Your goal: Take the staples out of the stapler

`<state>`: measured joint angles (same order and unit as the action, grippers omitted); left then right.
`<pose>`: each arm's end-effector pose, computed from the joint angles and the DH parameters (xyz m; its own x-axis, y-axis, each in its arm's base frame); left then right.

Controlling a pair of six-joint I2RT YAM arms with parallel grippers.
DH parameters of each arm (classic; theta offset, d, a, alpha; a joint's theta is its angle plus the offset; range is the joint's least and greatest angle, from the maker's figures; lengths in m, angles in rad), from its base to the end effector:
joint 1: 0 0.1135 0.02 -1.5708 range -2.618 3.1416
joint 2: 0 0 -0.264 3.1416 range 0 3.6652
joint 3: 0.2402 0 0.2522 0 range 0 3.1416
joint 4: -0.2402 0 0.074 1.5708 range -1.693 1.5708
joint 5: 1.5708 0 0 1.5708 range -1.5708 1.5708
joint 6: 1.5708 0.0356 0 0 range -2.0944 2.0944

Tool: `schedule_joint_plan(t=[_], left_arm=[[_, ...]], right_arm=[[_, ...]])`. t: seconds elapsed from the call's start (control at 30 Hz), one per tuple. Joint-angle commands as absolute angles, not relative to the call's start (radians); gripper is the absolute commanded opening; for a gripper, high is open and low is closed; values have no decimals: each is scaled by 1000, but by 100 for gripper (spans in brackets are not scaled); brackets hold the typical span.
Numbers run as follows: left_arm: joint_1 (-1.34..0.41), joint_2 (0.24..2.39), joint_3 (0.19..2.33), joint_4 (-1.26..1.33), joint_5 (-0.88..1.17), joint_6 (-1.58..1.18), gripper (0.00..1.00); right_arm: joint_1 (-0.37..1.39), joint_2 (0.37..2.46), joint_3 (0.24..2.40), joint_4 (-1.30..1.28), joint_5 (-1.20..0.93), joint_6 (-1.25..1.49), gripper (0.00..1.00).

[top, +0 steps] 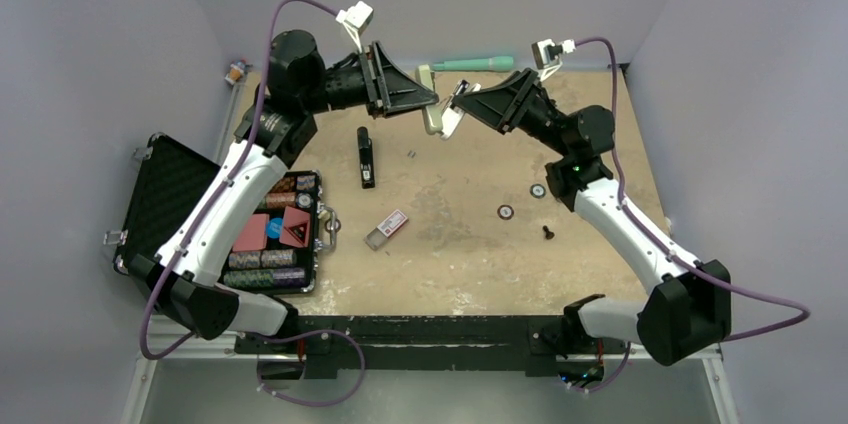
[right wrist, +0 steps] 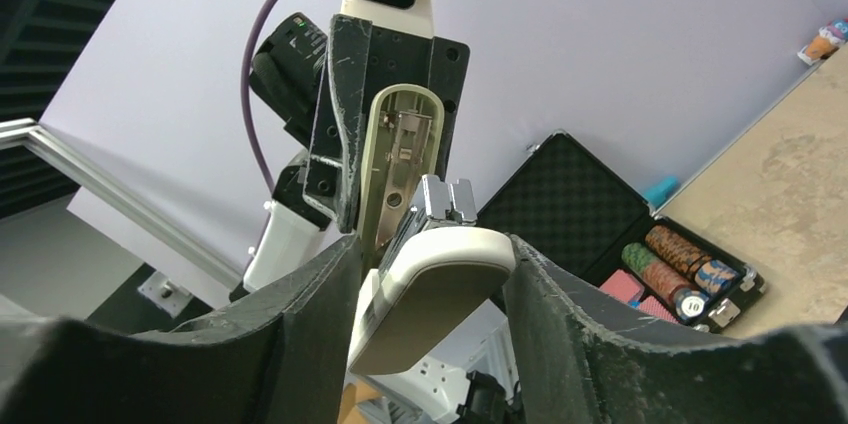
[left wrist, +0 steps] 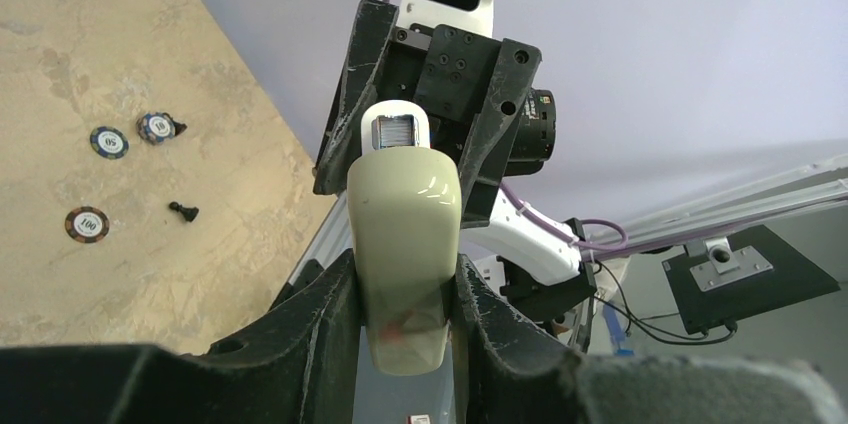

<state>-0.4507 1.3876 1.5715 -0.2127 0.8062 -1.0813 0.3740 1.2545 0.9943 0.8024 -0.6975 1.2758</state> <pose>0.2592 -0.1540 0.4740 -0.8514 -0.2667 -0.4516 0.4242 0.1563 -0.8920 0.2493 0.1224 0.4116 -0.6183 0.5451 -0.5662 -0.6899 -0.0314 0.7232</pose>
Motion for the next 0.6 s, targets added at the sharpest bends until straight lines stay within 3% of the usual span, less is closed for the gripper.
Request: schedule_joint_plan(t=[0.0,0.23,0.3,0.33,0.47,0.57], left_arm=[[-445,1344,1556,-139,806,-1092,0],[-445,1330,1538,-153,793,-1074,0],[-444,1319,1545,-212,768,-1033,23],[-444,1310,1547,-252,749,-1008,39],[-443,1266,1545,-406,671,-885,86],[-442,1231,1537,-522,611,-804,96]], right_arm=[[386,1254,1035,862,-688,1276,52],[400,1267,1034,860,-715,1270,13],[399,1262,1034,837,-722,1256,1],[400,1257,1036,816,-722,1243,0],[399,1234,1058,642,-718,1158,0],[400,1227,1080,478,-698,1070,0]])
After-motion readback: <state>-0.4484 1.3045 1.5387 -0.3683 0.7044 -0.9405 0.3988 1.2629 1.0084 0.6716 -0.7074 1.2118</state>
